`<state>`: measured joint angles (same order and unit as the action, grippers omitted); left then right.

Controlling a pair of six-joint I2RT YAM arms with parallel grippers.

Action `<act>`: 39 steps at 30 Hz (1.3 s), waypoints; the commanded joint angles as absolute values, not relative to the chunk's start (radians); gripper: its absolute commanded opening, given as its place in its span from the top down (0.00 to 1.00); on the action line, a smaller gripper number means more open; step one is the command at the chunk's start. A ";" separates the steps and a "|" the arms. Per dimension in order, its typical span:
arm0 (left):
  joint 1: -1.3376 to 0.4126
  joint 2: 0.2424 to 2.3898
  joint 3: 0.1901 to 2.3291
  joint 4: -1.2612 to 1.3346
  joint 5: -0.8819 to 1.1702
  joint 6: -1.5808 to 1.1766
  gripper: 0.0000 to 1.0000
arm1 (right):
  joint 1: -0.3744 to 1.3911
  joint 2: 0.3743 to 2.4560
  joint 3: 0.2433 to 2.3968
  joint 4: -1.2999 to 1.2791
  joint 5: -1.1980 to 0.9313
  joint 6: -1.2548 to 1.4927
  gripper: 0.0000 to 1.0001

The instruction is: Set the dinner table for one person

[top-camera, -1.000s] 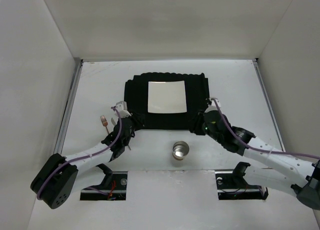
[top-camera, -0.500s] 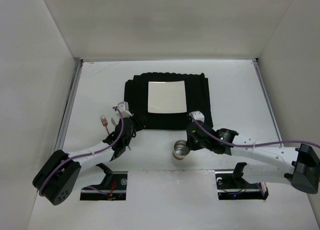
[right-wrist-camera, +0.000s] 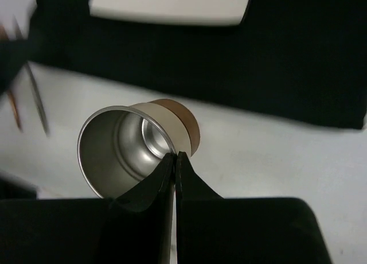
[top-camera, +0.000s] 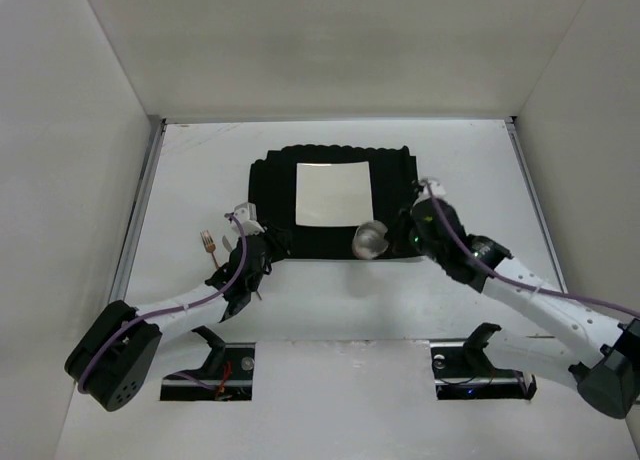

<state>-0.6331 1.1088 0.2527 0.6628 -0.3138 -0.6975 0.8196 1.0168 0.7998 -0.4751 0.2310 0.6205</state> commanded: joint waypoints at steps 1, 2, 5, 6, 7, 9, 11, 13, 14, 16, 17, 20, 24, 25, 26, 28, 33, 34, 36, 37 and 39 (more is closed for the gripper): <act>-0.637 1.097 0.267 0.719 -0.322 -0.701 0.75 | 0.617 1.023 0.885 -0.234 0.204 0.569 0.95; -0.639 1.103 0.267 0.719 -0.322 -0.701 0.75 | 0.541 1.061 0.897 -0.186 0.172 0.572 0.95; -0.627 1.100 0.264 0.718 -0.316 -0.703 0.75 | 0.383 1.216 0.975 -0.086 0.098 0.595 0.95; -0.627 1.097 0.262 0.715 -0.321 -0.698 0.75 | 0.348 1.277 1.012 -0.071 0.095 0.603 0.96; -0.625 1.095 0.262 0.715 -0.322 -0.695 0.75 | 0.320 1.337 1.055 -0.063 0.095 0.610 0.96; -0.617 1.094 0.261 0.709 -0.319 -0.693 0.75 | 0.280 1.460 1.145 -0.060 0.103 0.612 0.96; -0.613 1.086 0.261 0.707 -0.314 -0.695 0.75 | 0.249 1.557 1.219 -0.052 0.110 0.621 0.96; -0.616 1.088 0.261 0.707 -0.322 -0.692 0.75 | 0.226 1.639 1.284 -0.058 0.132 0.633 0.96; -0.611 1.095 0.262 0.707 -0.318 -0.692 0.75 | 0.219 1.673 1.310 -0.060 0.141 0.638 0.96; -0.607 1.104 0.264 0.706 -0.313 -0.695 0.75 | 0.205 1.739 1.360 -0.064 0.143 0.640 0.96; -0.607 1.106 0.265 0.706 -0.311 -0.695 0.75 | 0.202 1.768 1.385 -0.075 0.147 0.640 0.96; -0.605 1.123 0.268 0.709 -0.310 -0.698 0.75 | 0.197 1.833 1.445 -0.107 0.150 0.635 0.96; -0.605 1.121 0.272 0.707 -0.302 -0.699 0.75 | 0.194 1.876 1.477 -0.110 0.150 0.637 0.95; -0.605 1.123 0.272 0.710 -0.304 -0.699 0.75 | 0.194 1.887 1.486 -0.110 0.146 0.637 0.95; -0.604 1.130 0.272 0.710 -0.301 -0.699 0.75 | 0.194 1.897 1.497 -0.115 0.144 0.637 0.95; -0.597 1.138 0.275 0.707 -0.296 -0.703 0.75 | 0.196 1.920 1.519 -0.142 0.152 0.634 0.95; -0.591 1.150 0.276 0.712 -0.295 -0.704 0.75 | 0.197 1.950 1.531 -0.169 0.157 0.634 0.94; -0.591 1.150 0.276 0.712 -0.293 -0.704 0.75 | 0.197 1.957 1.537 -0.178 0.152 0.634 0.93; -0.597 1.154 0.278 0.715 -0.301 -0.703 0.75 | 0.197 1.968 1.545 -0.195 0.152 0.632 0.93; -0.597 1.161 0.279 0.716 -0.301 -0.703 0.75 | 0.197 1.974 1.551 -0.201 0.153 0.632 0.92; -0.591 1.169 0.281 0.716 -0.293 -0.704 0.75 | 0.197 1.983 1.560 -0.210 0.153 0.635 0.89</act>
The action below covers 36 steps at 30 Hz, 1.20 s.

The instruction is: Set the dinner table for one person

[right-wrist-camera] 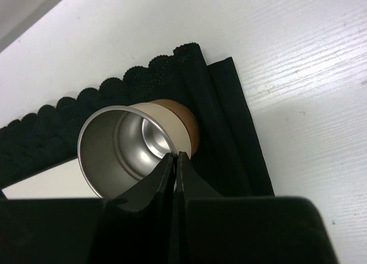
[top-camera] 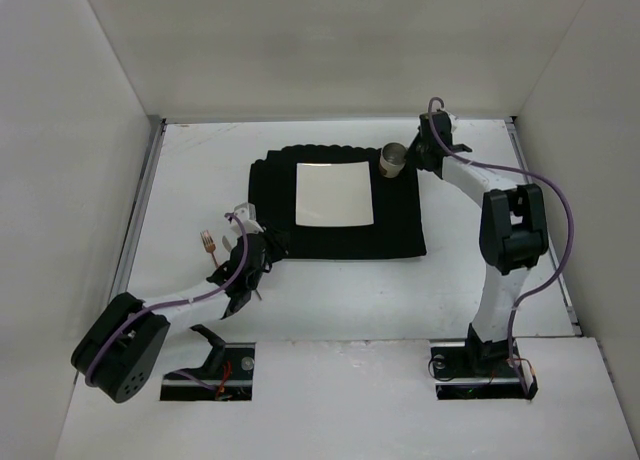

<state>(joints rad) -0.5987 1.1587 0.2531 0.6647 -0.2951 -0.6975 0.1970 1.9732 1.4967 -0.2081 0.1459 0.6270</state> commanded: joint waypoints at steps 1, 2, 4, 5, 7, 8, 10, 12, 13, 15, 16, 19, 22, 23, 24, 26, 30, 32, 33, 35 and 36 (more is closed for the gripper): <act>-0.591 1.164 0.281 0.713 -0.291 -0.706 0.75 | 0.197 1.983 1.560 -0.212 0.155 0.638 0.86; -0.593 1.160 0.281 0.713 -0.294 -0.704 0.75 | 0.199 1.980 1.556 -0.210 0.156 0.638 0.80; -0.594 1.155 0.279 0.716 -0.304 -0.696 0.75 | 0.199 1.973 1.552 -0.206 0.160 0.638 0.71; -0.590 1.155 0.279 0.710 -0.304 -0.696 0.75 | 0.199 1.967 1.555 -0.204 0.158 0.640 0.68; -0.587 1.146 0.278 0.707 -0.305 -0.695 0.75 | 0.197 1.941 1.551 -0.203 0.156 0.641 0.62; -0.587 1.140 0.278 0.707 -0.305 -0.692 0.75 | 0.197 1.918 1.540 -0.198 0.153 0.641 0.58; -0.585 1.137 0.276 0.707 -0.311 -0.687 0.75 | 0.199 1.867 1.516 -0.183 0.147 0.635 0.52; -0.579 1.129 0.276 0.695 -0.314 -0.680 0.75 | 0.199 1.800 1.482 -0.175 0.143 0.632 0.48; -0.576 1.123 0.278 0.686 -0.318 -0.673 0.75 | 0.199 1.758 1.454 -0.164 0.143 0.629 0.46; -0.574 1.117 0.284 0.666 -0.342 -0.658 0.75 | 0.203 1.663 1.373 -0.128 0.153 0.623 0.42; -0.573 1.117 0.288 0.655 -0.363 -0.647 0.75 | 0.208 1.626 1.338 -0.112 0.156 0.624 0.40; -0.579 1.101 0.305 0.594 -0.403 -0.620 0.73 | 0.264 1.458 1.148 0.004 0.187 0.634 0.42; -0.596 1.037 0.348 0.455 -0.458 -0.612 0.71 | 0.370 1.301 0.949 0.158 0.245 0.614 0.67; -0.607 1.005 0.366 0.381 -0.481 -0.608 0.70 | 0.398 1.269 0.904 0.188 0.250 0.608 0.74; -0.617 0.970 0.382 0.308 -0.514 -0.606 0.69 | 0.441 1.218 0.843 0.225 0.258 0.597 0.83; -0.633 0.912 0.397 0.186 -0.573 -0.606 0.69 | 0.497 1.140 0.763 0.242 0.258 0.592 0.90; -0.637 0.830 0.433 -0.101 -0.638 -0.647 0.72 | 0.585 1.019 0.641 0.256 0.259 0.592 0.90; -0.624 0.822 0.433 -0.207 -0.643 -0.688 0.76 | 0.608 0.986 0.600 0.259 0.259 0.584 0.84; -0.614 0.824 0.433 -0.256 -0.641 -0.719 0.77 | 0.610 0.982 0.582 0.267 0.258 0.575 0.81; -0.594 0.836 0.430 -0.328 -0.626 -0.773 0.77 | 0.610 0.986 0.551 0.285 0.249 0.572 0.77; -0.588 0.844 0.425 -0.351 -0.620 -0.799 0.77 | 0.610 0.989 0.543 0.293 0.242 0.578 0.77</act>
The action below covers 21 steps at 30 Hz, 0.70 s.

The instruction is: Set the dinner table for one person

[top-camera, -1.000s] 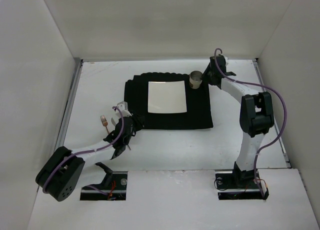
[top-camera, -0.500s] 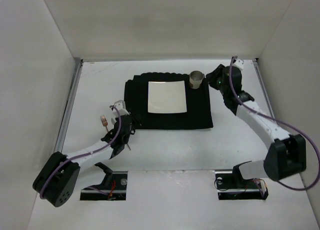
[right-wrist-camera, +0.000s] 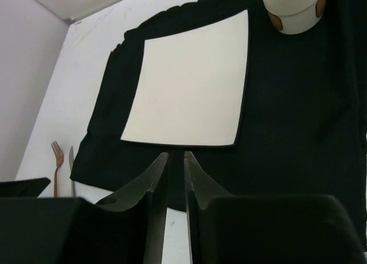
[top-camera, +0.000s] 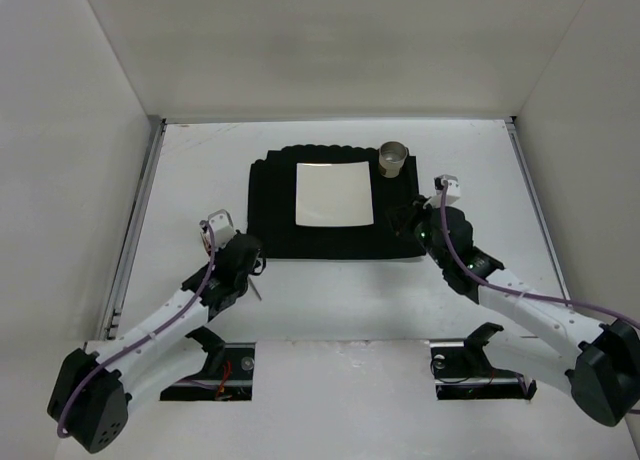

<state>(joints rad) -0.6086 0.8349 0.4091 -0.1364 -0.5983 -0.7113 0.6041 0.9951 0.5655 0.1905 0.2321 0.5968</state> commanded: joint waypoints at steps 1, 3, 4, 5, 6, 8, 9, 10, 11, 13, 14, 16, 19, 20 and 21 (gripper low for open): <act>-0.584 0.850 0.419 -0.360 -0.617 -0.823 0.75 | 0.605 0.992 0.535 0.298 0.230 0.584 0.77; -0.579 0.868 0.422 -0.368 -0.608 -0.866 0.70 | 0.607 0.989 0.526 0.308 0.207 0.600 0.74; -0.579 0.883 0.429 -0.371 -0.606 -0.880 0.68 | 0.608 0.985 0.522 0.320 0.199 0.601 0.73; -0.581 0.894 0.434 -0.373 -0.606 -0.887 0.68 | 0.610 0.985 0.512 0.334 0.196 0.601 0.72; -0.584 0.911 0.437 -0.371 -0.609 -0.891 0.67 | 0.610 0.985 0.506 0.342 0.193 0.601 0.71; -0.587 0.934 0.439 -0.361 -0.609 -0.907 0.67 | 0.610 0.991 0.505 0.339 0.178 0.606 0.70; -0.587 0.949 0.443 -0.357 -0.603 -0.919 0.67 | 0.610 0.994 0.502 0.347 0.173 0.609 0.70; -0.590 0.965 0.449 -0.356 -0.600 -0.923 0.67 | 0.610 1.003 0.502 0.351 0.170 0.612 0.69; -0.596 0.980 0.456 -0.356 -0.603 -0.925 0.67 | 0.610 1.017 0.509 0.348 0.167 0.614 0.69; -0.608 1.003 0.457 -0.354 -0.614 -0.930 0.67 | 0.614 1.026 0.520 0.341 0.164 0.609 0.69; -0.611 1.020 0.456 -0.353 -0.615 -0.939 0.68 | 0.622 1.026 0.520 0.344 0.161 0.609 0.68; -0.613 1.048 0.462 -0.353 -0.608 -0.954 0.68 | 0.630 1.028 0.515 0.353 0.164 0.615 0.68; -0.639 1.071 0.469 -0.344 -0.621 -0.959 0.69 | 0.631 1.038 0.520 0.348 0.161 0.615 0.68; -0.645 1.080 0.471 -0.341 -0.626 -0.962 0.70 | 0.636 1.039 0.520 0.351 0.161 0.615 0.68; -0.645 1.088 0.474 -0.344 -0.627 -0.965 0.71 | 0.639 1.040 0.520 0.356 0.163 0.617 0.67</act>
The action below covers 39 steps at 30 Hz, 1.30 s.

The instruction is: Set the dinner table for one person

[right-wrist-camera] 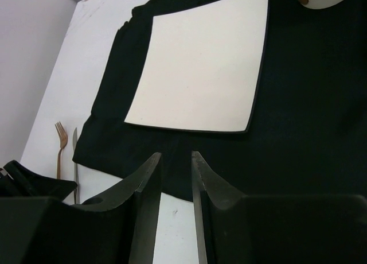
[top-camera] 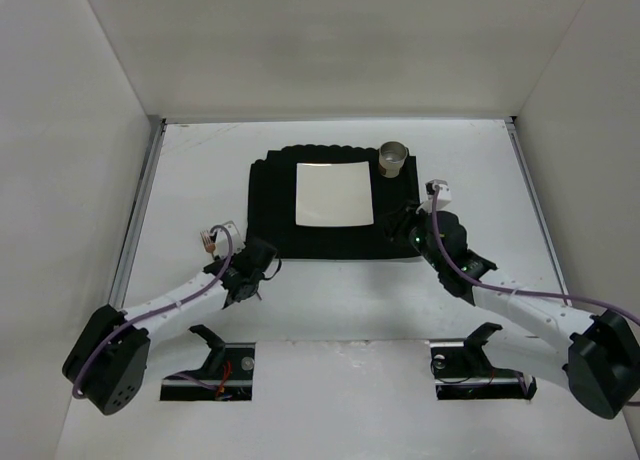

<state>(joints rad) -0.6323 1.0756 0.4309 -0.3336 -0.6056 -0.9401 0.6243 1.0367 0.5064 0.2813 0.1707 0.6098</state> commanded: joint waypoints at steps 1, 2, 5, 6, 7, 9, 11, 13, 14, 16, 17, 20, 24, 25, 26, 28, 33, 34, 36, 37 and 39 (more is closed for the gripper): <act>-0.645 1.098 0.480 -0.353 -0.627 -0.966 0.72 | 0.640 1.045 0.520 0.359 0.164 0.618 0.67; -0.647 1.107 0.485 -0.360 -0.629 -0.963 0.73 | 0.640 1.051 0.520 0.360 0.163 0.621 0.67; -0.647 1.124 0.477 -0.367 -0.637 -0.974 0.74 | 0.640 1.043 0.520 0.354 0.161 0.620 0.67; -0.647 1.134 0.476 -0.367 -0.631 -0.983 0.75 | 0.640 1.037 0.514 0.359 0.161 0.623 0.67; -0.647 1.140 0.476 -0.368 -0.627 -0.989 0.75 | 0.640 1.035 0.511 0.362 0.161 0.626 0.66; -0.653 1.160 0.477 -0.370 -0.629 -0.988 0.76 | 0.634 1.032 0.511 0.356 0.160 0.630 0.66; -0.654 1.173 0.474 -0.370 -0.632 -0.992 0.76 | 0.633 1.022 0.508 0.351 0.160 0.626 0.66; -0.647 1.189 0.476 -0.370 -0.620 -0.997 0.77 | 0.625 1.016 0.499 0.364 0.161 0.634 0.65; -0.647 1.193 0.479 -0.370 -0.618 -0.997 0.79 | 0.621 1.017 0.499 0.361 0.161 0.637 0.65; -0.648 1.197 0.477 -0.370 -0.624 -0.999 0.85 | 0.619 1.017 0.500 0.356 0.160 0.632 0.64; -0.648 1.190 0.474 -0.368 -0.624 -1.000 0.87 | 0.619 1.014 0.500 0.356 0.160 0.632 0.63; -0.651 1.143 0.474 -0.383 -0.621 -0.993 0.92 | 0.610 1.015 0.491 0.367 0.166 0.640 0.60; -0.679 1.017 0.485 -0.465 -0.669 -0.977 0.95 | 0.597 1.006 0.486 0.365 0.161 0.640 0.59; -0.689 0.979 0.492 -0.488 -0.676 -0.971 0.95 | 0.593 1.005 0.482 0.367 0.166 0.643 0.59; -0.697 0.945 0.506 -0.514 -0.683 -0.960 0.96 | 0.585 1.003 0.482 0.368 0.164 0.647 0.58; -0.718 0.893 0.535 -0.560 -0.709 -0.943 0.97 | 0.573 1.000 0.480 0.361 0.156 0.650 0.57; -0.818 0.891 0.658 -0.578 -0.744 -0.902 0.98 | 0.556 0.985 0.468 0.365 0.166 0.663 0.49; -0.840 0.920 0.685 -0.565 -0.747 -0.888 0.98 | 0.551 0.985 0.469 0.362 0.166 0.663 0.48; -0.893 1.015 0.753 -0.476 -0.738 -0.844 0.98 | 0.550 0.983 0.468 0.357 0.178 0.657 0.46; -0.910 1.060 0.779 -0.424 -0.727 -0.813 0.98 | 0.542 0.982 0.463 0.357 0.198 0.657 0.45; -0.944 1.182 0.851 -0.277 -0.668 -0.732 0.98 | 0.516 0.985 0.462 0.325 0.250 0.663 0.45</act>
<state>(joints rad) -0.9039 1.0706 0.7647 -0.4641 -0.7048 -0.8558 0.5461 1.0004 0.4683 0.3016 0.1791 0.6559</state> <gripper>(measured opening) 0.090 0.544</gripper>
